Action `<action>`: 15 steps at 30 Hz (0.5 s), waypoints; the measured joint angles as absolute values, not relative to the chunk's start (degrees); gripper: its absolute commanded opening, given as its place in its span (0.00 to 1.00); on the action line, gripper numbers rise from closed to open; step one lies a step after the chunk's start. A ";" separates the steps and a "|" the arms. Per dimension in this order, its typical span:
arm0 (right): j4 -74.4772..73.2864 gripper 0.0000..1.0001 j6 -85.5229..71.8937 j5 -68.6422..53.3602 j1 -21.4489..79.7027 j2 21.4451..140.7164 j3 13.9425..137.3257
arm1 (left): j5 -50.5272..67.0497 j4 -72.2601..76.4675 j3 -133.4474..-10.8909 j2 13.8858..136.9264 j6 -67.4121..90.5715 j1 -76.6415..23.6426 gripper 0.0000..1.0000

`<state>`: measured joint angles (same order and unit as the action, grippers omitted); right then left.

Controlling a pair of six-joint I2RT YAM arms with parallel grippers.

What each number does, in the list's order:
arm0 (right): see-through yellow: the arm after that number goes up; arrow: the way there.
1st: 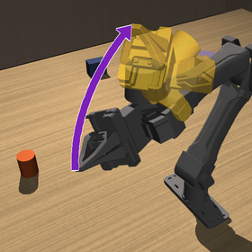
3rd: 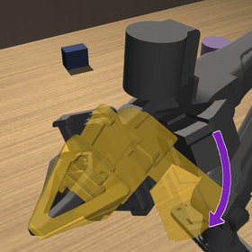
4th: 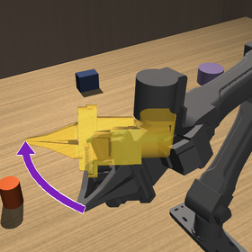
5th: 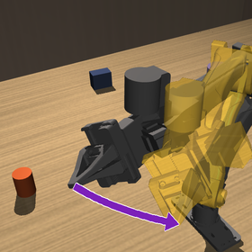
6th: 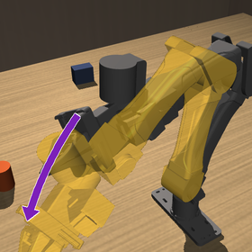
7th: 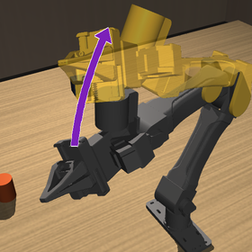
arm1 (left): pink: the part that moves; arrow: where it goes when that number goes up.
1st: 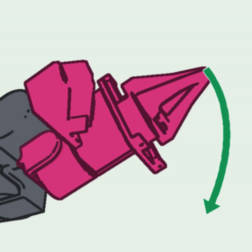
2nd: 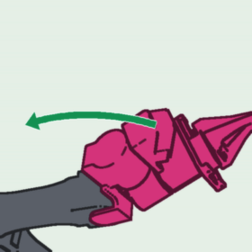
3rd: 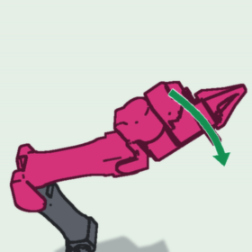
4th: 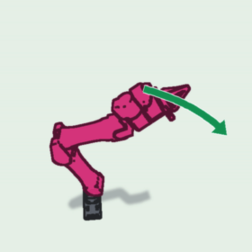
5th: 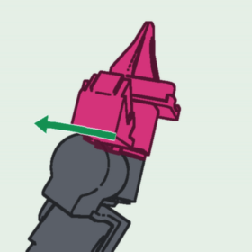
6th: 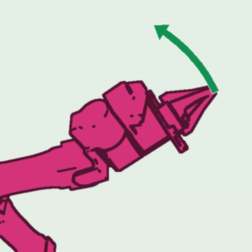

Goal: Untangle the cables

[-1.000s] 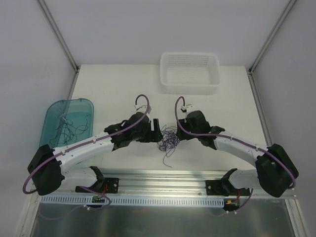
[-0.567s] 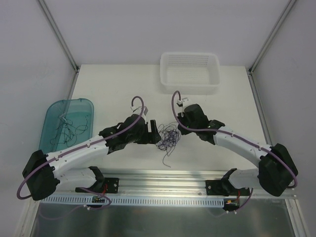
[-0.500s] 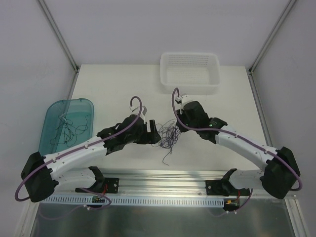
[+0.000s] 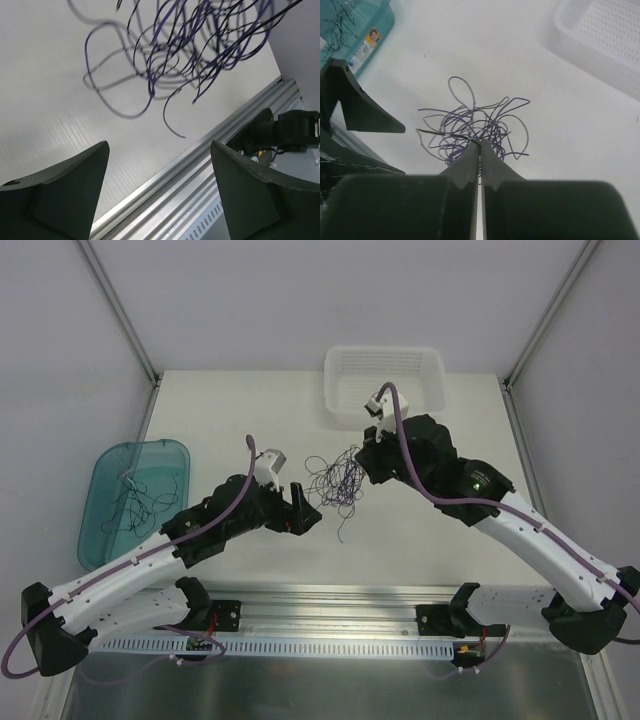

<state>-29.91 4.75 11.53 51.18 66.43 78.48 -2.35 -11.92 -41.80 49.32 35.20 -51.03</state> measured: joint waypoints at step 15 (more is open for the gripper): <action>-30.50 0.01 2.39 7.60 55.40 66.46 67.44 | 2.39 -6.70 -49.08 58.41 22.81 -53.82 0.78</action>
